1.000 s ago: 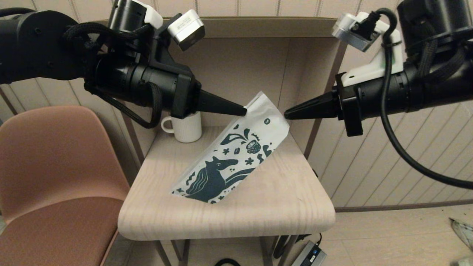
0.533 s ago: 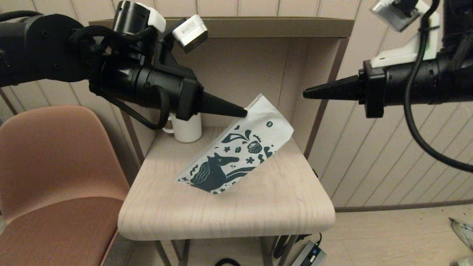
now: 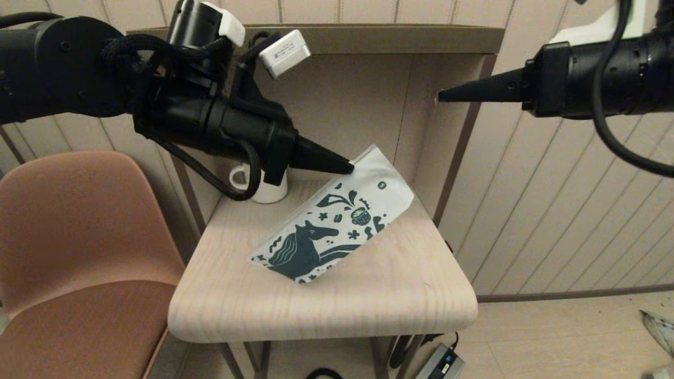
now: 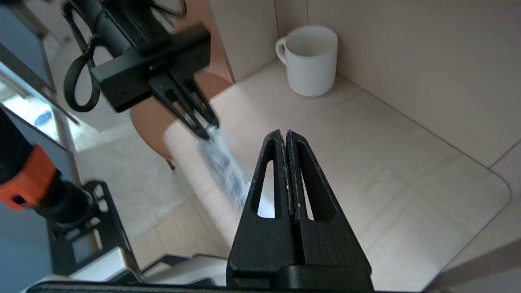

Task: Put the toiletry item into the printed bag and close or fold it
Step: Hand it to the other hand

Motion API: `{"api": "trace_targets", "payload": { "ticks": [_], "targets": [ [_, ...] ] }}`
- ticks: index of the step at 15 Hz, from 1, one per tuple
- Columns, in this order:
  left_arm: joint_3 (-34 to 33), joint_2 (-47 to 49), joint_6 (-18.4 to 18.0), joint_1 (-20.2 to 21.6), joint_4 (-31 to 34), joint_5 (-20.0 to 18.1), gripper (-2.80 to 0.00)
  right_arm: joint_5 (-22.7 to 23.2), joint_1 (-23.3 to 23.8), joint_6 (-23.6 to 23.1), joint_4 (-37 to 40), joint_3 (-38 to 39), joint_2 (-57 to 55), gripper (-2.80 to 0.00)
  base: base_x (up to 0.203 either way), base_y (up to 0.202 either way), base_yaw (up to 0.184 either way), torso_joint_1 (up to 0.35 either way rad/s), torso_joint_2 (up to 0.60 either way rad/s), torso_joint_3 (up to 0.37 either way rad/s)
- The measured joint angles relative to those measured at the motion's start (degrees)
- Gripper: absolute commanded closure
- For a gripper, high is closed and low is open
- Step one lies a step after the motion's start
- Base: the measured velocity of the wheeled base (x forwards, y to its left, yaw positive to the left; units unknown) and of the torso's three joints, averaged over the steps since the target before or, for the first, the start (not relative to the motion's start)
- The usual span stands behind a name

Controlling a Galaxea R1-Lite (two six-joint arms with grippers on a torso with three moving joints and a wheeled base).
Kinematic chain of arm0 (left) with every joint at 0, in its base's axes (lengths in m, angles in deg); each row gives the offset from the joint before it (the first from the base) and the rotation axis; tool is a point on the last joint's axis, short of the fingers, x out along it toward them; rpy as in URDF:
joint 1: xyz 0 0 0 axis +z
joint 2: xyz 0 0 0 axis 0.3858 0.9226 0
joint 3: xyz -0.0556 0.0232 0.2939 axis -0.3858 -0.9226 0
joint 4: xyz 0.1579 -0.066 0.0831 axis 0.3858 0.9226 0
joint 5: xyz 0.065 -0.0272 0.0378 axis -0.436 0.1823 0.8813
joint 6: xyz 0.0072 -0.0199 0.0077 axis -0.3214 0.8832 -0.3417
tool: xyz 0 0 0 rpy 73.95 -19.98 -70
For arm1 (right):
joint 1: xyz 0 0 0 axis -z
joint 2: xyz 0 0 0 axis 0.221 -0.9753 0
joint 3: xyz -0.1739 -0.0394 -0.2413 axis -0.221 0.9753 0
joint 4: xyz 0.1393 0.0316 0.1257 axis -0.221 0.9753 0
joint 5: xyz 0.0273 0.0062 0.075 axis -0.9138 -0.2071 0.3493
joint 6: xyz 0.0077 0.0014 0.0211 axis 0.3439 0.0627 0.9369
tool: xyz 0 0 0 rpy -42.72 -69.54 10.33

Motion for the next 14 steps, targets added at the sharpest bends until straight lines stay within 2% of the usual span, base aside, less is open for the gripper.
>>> {"api": "trace_targets", "payload": {
  "ticks": [2,5,6,8,9,11,14],
  "targets": [
    [0.0,0.2,-6.68,-1.18,1.35,5.87,0.0,0.02,-0.02,-2.66,-0.04,1.86,-0.12,0.0,0.0,0.0,0.0,0.0,0.0,0.0],
    [0.0,-0.4,-12.0,-3.0,3.6,10.48,0.0,0.05,-0.2,-6.34,-0.02,5.03,-0.23,0.0,0.0,0.0,0.0,0.0,0.0,0.0],
    [0.03,-0.93,-12.88,-3.69,3.71,11.9,0.0,0.03,-0.15,-7.77,0.41,5.91,-0.23,-2.8,0.0,0.0,0.0,0.0,0.0,0.0],
    [0.23,-2.17,-13.44,-5.51,4.01,15.15,0.0,0.07,0.09,-12.52,3.28,6.96,-0.23,-2.8,0.0,0.0,0.0,0.0,0.0,0.0],
    [0.29,-2.76,-13.47,-6.46,4.02,16.64,0.0,0.07,0.24,-15.88,5.56,7.17,-0.28,0.0,0.0,0.0,0.0,0.0,0.0,0.0],
    [0.29,-4.1,-13.44,-7.91,5.16,18.16,0.0,0.36,0.29,-24.31,10.65,7.26,-0.92,0.0,0.0,0.0,0.0,0.0,0.0,0.0],
    [0.35,-5.56,-12.76,-9.4,8.45,18.51,0.0,3.47,1.45,-32.69,11.8,7.54,-1.28,0.0,0.0,0.0,0.0,0.0,0.0,0.0]
  ]
}}
